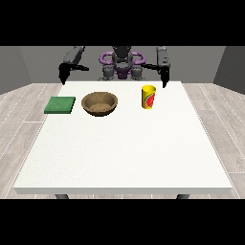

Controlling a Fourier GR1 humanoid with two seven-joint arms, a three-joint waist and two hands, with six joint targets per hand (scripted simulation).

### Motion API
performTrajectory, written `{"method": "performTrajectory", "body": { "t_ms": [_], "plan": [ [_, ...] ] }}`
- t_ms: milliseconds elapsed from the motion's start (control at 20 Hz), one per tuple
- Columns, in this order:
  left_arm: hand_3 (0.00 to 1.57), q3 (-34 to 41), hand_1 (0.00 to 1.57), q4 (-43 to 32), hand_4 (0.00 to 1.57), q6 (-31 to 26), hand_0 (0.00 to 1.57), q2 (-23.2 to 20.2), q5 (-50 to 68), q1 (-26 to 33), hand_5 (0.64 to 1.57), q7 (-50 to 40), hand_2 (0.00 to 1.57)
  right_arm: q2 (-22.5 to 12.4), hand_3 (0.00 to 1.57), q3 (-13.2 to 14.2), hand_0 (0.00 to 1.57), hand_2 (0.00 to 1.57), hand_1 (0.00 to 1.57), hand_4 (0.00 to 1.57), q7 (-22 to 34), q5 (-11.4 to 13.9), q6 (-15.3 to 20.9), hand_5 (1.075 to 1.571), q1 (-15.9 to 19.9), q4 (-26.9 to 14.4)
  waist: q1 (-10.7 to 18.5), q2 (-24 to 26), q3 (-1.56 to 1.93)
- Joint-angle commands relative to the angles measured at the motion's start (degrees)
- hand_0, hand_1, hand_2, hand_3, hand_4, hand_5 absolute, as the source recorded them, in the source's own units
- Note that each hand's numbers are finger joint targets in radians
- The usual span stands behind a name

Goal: Pick the cup and pour the ball into the bowl, then pick the bowl and place it on the pad

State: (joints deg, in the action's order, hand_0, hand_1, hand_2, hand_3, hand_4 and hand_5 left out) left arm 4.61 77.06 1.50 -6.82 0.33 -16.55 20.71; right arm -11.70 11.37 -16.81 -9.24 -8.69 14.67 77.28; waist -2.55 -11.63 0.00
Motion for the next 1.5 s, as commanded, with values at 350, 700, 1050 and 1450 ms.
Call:
{"method": "performTrajectory", "body": {
  "t_ms": [350,700,1050,1450],
  "plan": [
    [0.00,3.97,0.00,-18.36,0.00,4.78,0.00,2.36,-1.71,-6.31,1.276,14.98,0.00,-3.79,0.00,3.48,0.00,0.00,0.00,0.00,-7.37,-2.27,-6.18,1.559,1.66,-8.34,-3.07,-4.19,-0.01],
    [0.00,5.26,0.00,-29.20,0.00,4.32,0.00,1.79,-1.21,-10.44,1.229,18.22,0.00,-6.34,0.00,4.61,0.00,0.00,0.00,0.00,-8.11,-2.43,-8.60,1.558,2.70,-13.54,-2.33,-1.92,-0.01],
    [1.57,4.06,1.31,-31.87,0.81,20.98,1.31,-2.40,-12.49,-12.19,1.515,21.51,1.57,-6.81,0.00,4.82,0.00,0.00,0.00,0.00,-7.45,-3.71,-8.69,1.558,7.11,-11.58,-5.90,-7.13,0.03],
    [1.57,4.64,1.35,-36.92,0.90,28.38,1.35,0.40,-14.09,-13.27,1.507,23.19,1.57,-13.96,0.00,9.68,0.00,0.00,0.00,0.00,-7.20,-7.61,-14.97,1.555,5.69,-14.75,-7.68,-5.00,0.01]
  ]
}}
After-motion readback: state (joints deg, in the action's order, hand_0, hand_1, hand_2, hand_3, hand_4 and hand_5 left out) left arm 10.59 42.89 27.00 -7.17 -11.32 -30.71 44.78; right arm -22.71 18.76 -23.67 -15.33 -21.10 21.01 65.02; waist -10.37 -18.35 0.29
